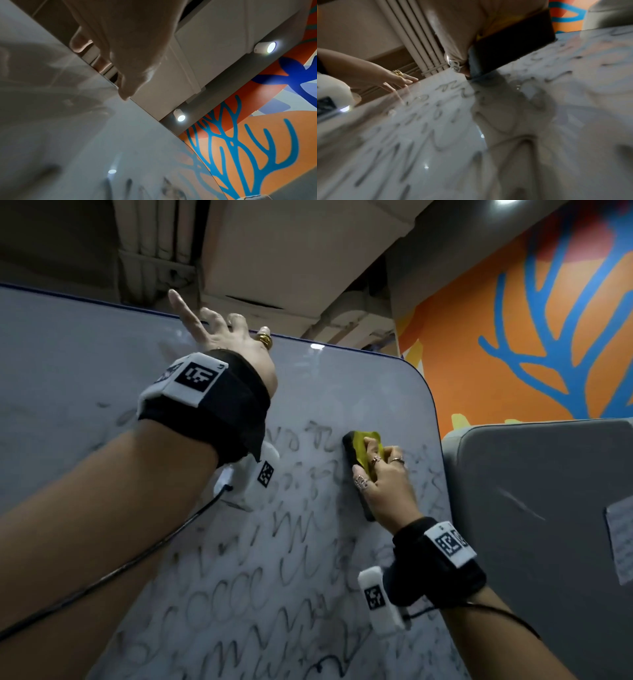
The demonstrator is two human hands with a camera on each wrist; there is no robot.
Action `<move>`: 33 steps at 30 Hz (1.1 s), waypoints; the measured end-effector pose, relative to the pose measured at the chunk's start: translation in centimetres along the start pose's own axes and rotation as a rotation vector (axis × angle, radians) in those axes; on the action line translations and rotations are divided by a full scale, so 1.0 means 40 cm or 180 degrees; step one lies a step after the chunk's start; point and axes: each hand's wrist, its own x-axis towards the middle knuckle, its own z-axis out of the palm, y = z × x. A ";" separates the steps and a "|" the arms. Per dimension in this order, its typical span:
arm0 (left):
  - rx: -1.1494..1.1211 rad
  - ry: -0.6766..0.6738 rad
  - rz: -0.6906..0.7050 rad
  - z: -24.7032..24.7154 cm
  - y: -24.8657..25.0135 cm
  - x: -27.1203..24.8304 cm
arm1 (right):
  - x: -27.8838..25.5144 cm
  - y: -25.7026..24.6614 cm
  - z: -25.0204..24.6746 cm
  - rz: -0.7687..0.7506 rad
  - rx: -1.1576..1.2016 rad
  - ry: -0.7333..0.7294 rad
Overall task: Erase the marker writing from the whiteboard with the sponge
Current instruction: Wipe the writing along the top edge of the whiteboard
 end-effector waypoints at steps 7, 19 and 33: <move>0.0051 -0.0077 0.0155 0.011 -0.112 -0.037 | 0.023 -0.042 -0.018 0.0265 0.0038 0.0069; -0.0232 -0.0009 0.0172 0.045 -0.255 -0.068 | -0.048 -0.104 -0.001 0.0084 0.0089 -0.0042; -0.0561 0.0399 -0.0040 0.079 -0.386 -0.062 | -0.050 -0.149 0.028 0.0097 0.0264 0.0178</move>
